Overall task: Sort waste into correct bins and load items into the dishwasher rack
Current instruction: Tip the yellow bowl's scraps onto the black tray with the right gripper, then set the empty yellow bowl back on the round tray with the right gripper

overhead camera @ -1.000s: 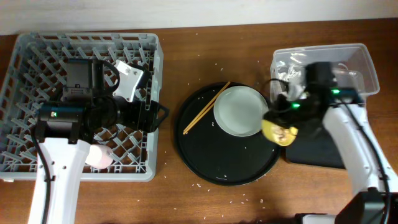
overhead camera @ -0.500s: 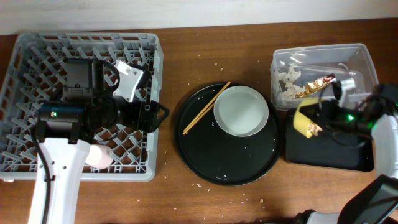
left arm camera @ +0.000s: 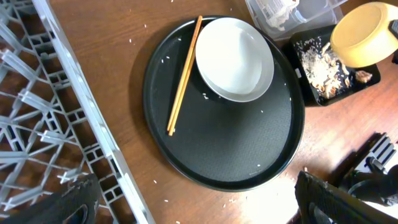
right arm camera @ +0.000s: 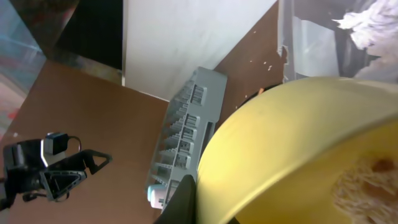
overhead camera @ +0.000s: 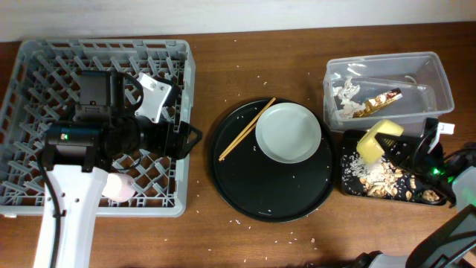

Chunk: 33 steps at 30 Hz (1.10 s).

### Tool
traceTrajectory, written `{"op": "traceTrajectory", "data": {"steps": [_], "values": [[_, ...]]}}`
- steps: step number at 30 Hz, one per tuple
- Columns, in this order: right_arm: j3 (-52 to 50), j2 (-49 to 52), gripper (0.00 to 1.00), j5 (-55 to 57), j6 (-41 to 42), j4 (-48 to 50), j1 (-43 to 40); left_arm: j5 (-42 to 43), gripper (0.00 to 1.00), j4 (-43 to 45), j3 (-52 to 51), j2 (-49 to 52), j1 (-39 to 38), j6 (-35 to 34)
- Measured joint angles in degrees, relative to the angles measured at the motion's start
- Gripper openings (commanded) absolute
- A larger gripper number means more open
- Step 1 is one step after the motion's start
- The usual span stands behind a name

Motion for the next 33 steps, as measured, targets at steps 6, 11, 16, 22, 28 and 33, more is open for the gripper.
{"op": "traceTrajectory", "data": {"steps": [6, 11, 16, 22, 28, 33], "values": [[0.0, 0.0, 0.04, -1.68, -0.04, -1.4, 0.11, 0.0, 0.99, -0.11, 0.0, 0.0, 0.0, 0.0], [0.0, -0.07, 0.04, 0.02, 4.02, 2.03, 2.34, 0.02, 0.99, 1.03, 0.0, 0.0, 0.0, 0.0], [0.0, -0.17, 0.04, 1.01, 8.39, 8.55, 5.05, 0.0, 0.99, 1.05, 0.0, 0.0, 0.0, 0.0], [0.42, -1.4, 0.04, 6.69, 14.38, 2.1, 10.86, 0.02, 0.99, 1.22, 0.0, 0.0, 0.0, 0.0], [9.05, -7.65, 0.04, 35.26, 23.47, -12.48, 40.09, 0.04, 0.99, 2.25, -0.02, 0.0, 0.0, -1.29], [9.64, -3.61, 0.05, 62.58, 40.74, -11.23, 70.47, -0.98, 0.98, 4.63, 0.0, 0.35, 0.0, -7.54]]}}
